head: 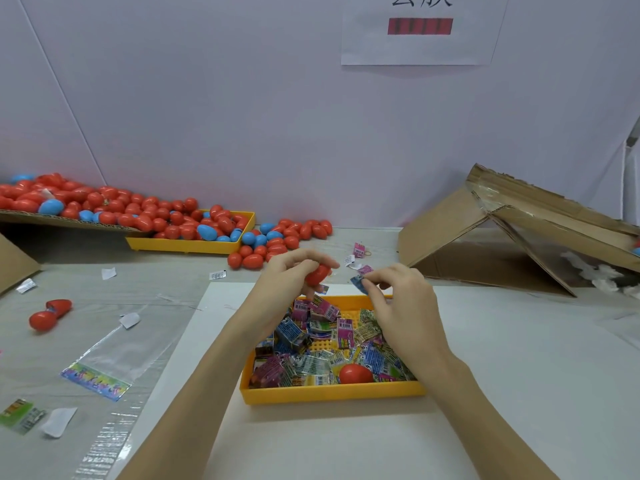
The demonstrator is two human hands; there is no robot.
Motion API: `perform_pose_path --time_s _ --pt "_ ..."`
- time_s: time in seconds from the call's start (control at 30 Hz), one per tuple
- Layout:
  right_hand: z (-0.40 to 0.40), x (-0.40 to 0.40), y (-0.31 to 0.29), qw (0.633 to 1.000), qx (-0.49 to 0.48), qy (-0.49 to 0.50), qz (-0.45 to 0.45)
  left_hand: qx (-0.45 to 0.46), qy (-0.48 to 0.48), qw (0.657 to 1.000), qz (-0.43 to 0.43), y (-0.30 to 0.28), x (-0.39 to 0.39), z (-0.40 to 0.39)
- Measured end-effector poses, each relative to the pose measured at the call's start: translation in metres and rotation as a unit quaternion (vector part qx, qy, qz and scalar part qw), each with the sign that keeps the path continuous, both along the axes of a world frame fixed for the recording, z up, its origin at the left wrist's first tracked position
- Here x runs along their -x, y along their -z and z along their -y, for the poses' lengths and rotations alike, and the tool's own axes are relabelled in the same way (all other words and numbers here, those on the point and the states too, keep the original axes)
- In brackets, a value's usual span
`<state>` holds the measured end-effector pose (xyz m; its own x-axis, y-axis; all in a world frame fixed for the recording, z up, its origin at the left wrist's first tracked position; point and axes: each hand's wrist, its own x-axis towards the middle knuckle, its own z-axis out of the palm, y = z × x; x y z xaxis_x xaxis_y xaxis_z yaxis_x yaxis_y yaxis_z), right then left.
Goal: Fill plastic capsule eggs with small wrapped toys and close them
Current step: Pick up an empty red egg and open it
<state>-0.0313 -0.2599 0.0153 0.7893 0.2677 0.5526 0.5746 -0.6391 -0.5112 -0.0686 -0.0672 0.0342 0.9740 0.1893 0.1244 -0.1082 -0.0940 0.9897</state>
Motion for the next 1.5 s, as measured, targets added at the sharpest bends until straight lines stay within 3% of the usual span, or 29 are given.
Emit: perform_pose_path --time_s 0.13,0.37,0.47,0.7,0.87,1.0,1.23,1.5 --pt "0.000 0.005 -0.004 0.997 -0.060 -0.030 0.034 -0.037 0.015 0.998 -0.047 0.001 0.001 0.012" --pt "-0.004 0.009 -0.001 0.996 -0.023 -0.057 0.058 -0.036 0.030 0.997 -0.061 0.006 0.001 0.019" --pt "-0.005 0.009 -0.003 0.994 -0.035 -0.102 0.012 -0.005 0.028 0.998 -0.063 0.005 0.001 0.012" --pt "-0.003 0.005 -0.004 0.971 -0.162 -0.103 -0.142 -0.123 0.042 0.991 -0.014 0.002 0.005 0.005" --pt "0.004 -0.002 -0.004 0.926 -0.286 -0.083 -0.232 -0.115 0.079 0.990 0.006 0.001 0.005 0.002" --pt "0.009 -0.002 -0.010 0.903 -0.338 -0.045 -0.261 -0.106 0.079 0.990 0.046 0.001 0.004 0.001" --pt "0.006 0.005 -0.017 0.888 -0.372 -0.091 -0.253 -0.138 0.101 0.982 0.085 -0.001 0.005 0.007" --pt "0.006 0.009 -0.017 0.901 -0.346 -0.118 -0.232 -0.103 0.110 0.985 0.081 0.002 0.003 0.009"
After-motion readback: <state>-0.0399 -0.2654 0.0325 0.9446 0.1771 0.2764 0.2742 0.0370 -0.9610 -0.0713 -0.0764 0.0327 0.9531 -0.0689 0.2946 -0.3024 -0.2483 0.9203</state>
